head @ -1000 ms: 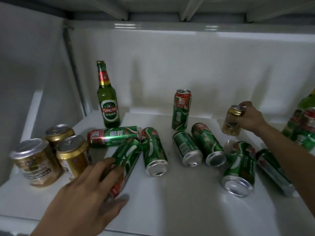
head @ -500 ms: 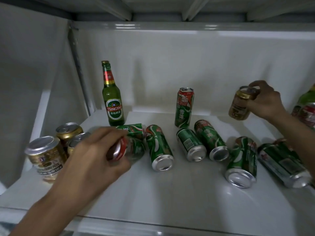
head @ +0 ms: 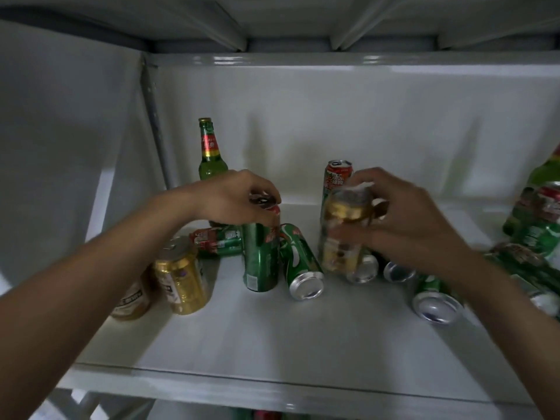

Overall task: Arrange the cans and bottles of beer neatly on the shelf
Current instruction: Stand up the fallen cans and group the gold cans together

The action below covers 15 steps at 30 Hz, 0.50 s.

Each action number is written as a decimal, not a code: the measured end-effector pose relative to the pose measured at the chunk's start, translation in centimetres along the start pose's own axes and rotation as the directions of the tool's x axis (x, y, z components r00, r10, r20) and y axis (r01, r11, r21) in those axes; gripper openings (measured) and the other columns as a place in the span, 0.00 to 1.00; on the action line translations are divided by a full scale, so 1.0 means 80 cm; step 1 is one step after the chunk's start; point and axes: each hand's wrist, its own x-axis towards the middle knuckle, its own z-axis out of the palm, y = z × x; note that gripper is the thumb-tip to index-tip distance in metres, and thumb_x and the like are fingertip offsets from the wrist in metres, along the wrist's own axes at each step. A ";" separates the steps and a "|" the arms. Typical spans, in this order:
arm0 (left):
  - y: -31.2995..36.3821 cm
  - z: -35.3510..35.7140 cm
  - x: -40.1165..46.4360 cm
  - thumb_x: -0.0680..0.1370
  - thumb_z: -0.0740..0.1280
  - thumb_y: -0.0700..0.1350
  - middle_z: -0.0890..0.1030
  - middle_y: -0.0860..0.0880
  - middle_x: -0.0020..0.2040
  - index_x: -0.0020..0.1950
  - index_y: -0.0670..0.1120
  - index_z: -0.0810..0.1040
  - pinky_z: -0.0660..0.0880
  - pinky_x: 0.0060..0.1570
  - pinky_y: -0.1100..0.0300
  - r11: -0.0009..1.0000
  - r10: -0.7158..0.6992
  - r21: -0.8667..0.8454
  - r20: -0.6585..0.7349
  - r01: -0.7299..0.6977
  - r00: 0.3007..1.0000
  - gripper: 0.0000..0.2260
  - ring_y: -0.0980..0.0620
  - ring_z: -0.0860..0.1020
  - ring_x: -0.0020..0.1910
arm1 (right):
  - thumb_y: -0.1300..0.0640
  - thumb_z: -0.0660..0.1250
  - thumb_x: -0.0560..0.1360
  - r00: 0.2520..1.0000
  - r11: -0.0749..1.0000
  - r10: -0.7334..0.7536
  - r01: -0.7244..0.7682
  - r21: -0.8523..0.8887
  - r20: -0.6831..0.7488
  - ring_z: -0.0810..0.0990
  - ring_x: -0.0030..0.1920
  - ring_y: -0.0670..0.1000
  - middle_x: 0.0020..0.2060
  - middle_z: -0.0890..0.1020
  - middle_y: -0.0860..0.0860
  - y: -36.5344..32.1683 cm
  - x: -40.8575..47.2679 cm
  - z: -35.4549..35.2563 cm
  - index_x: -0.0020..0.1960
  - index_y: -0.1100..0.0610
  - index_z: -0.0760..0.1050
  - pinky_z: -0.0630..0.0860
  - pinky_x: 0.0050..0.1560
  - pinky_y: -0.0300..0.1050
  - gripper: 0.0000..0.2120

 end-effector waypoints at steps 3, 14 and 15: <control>-0.007 -0.010 0.004 0.78 0.71 0.57 0.80 0.56 0.65 0.68 0.58 0.77 0.78 0.64 0.49 0.999 0.045 -0.018 0.079 -0.044 0.996 0.19 0.53 0.78 0.62 | 0.47 0.84 0.60 0.994 0.996 -0.060 0.054 0.069 0.094 0.82 0.46 0.35 0.46 0.84 0.37 -0.045 -0.038 0.053 0.56 0.41 0.75 0.77 0.45 0.29 0.28; -0.024 -0.007 -0.020 0.81 0.67 0.57 0.74 0.53 0.74 0.77 0.54 0.70 0.70 0.68 0.58 0.985 0.163 0.045 0.032 -0.165 0.986 0.24 0.53 0.73 0.69 | 0.36 0.74 0.63 0.979 0.990 -0.098 0.079 0.115 0.176 0.79 0.58 0.47 0.59 0.79 0.40 -0.116 -0.071 0.238 0.66 0.40 0.66 0.78 0.61 0.50 0.34; -0.024 -0.007 -0.022 0.81 0.68 0.55 0.75 0.52 0.73 0.76 0.52 0.70 0.70 0.67 0.58 0.982 0.182 0.047 0.012 -0.183 0.983 0.24 0.53 0.73 0.68 | 0.36 0.74 0.64 0.985 0.992 -0.085 0.069 0.104 0.151 0.78 0.58 0.48 0.59 0.79 0.40 -0.118 -0.070 0.243 0.66 0.39 0.65 0.78 0.60 0.50 0.34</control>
